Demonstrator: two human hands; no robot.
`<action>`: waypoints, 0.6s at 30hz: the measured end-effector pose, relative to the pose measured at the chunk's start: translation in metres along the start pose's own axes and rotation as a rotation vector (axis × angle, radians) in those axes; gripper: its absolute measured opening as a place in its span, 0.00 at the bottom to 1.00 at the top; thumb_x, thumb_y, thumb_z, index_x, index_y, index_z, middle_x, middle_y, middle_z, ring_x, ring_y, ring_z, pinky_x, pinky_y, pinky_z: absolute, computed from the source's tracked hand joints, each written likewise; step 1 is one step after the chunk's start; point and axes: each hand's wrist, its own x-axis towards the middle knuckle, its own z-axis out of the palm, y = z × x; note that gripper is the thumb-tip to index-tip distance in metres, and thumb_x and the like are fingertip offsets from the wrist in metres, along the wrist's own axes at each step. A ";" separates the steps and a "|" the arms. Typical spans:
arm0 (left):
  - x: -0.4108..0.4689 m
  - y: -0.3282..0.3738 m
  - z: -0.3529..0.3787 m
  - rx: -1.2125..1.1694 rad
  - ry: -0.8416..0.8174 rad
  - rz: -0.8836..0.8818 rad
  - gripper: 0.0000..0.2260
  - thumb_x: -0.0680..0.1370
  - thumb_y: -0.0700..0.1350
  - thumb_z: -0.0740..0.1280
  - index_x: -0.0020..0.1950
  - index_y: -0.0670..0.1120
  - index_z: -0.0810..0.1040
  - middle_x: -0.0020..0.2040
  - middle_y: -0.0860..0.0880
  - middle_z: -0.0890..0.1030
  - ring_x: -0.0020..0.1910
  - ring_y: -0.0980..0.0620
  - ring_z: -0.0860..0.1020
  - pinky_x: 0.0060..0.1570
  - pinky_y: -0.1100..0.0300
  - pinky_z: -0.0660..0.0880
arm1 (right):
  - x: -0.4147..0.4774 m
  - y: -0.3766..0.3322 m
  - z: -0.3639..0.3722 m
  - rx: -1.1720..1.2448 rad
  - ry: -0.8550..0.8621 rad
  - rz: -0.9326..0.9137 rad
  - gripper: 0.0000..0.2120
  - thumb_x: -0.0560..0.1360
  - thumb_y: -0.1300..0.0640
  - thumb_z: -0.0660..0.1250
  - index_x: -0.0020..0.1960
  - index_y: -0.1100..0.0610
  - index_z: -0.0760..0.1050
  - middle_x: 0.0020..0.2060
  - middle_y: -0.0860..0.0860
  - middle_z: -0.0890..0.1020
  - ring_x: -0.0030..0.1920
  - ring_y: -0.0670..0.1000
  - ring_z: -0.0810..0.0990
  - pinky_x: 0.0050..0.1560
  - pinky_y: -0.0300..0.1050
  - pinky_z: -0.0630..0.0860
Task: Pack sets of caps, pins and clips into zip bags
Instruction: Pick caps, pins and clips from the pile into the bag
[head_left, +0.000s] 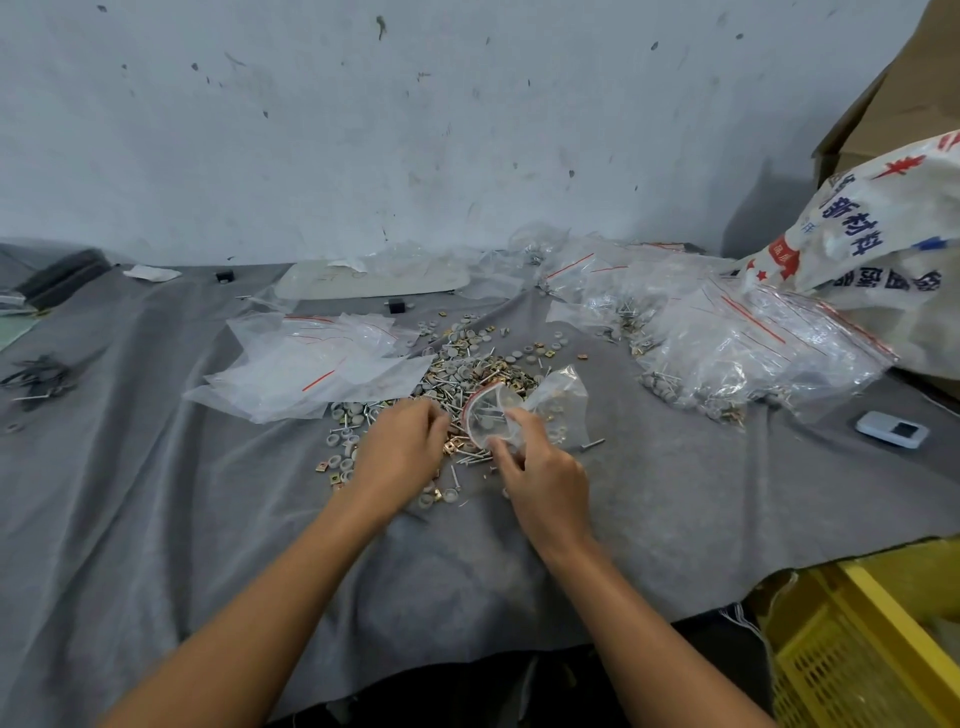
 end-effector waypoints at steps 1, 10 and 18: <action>0.002 0.002 -0.004 -0.044 0.030 0.010 0.07 0.83 0.49 0.63 0.46 0.50 0.78 0.45 0.55 0.80 0.47 0.52 0.77 0.45 0.53 0.72 | 0.000 0.000 0.000 -0.003 -0.006 -0.003 0.19 0.82 0.45 0.65 0.71 0.48 0.70 0.41 0.52 0.86 0.42 0.58 0.85 0.40 0.54 0.80; 0.008 0.022 0.000 -0.164 -0.037 0.058 0.08 0.83 0.49 0.63 0.55 0.52 0.82 0.49 0.54 0.79 0.50 0.54 0.76 0.51 0.54 0.73 | 0.000 0.002 0.001 -0.003 0.043 0.011 0.19 0.81 0.45 0.66 0.70 0.48 0.71 0.38 0.52 0.86 0.41 0.59 0.85 0.38 0.51 0.76; -0.003 -0.003 0.018 0.158 -0.265 0.130 0.08 0.79 0.53 0.68 0.54 0.51 0.79 0.48 0.51 0.77 0.52 0.48 0.75 0.51 0.54 0.71 | 0.001 0.002 0.000 0.029 0.055 0.062 0.21 0.81 0.44 0.66 0.72 0.48 0.71 0.40 0.53 0.86 0.43 0.60 0.85 0.41 0.53 0.77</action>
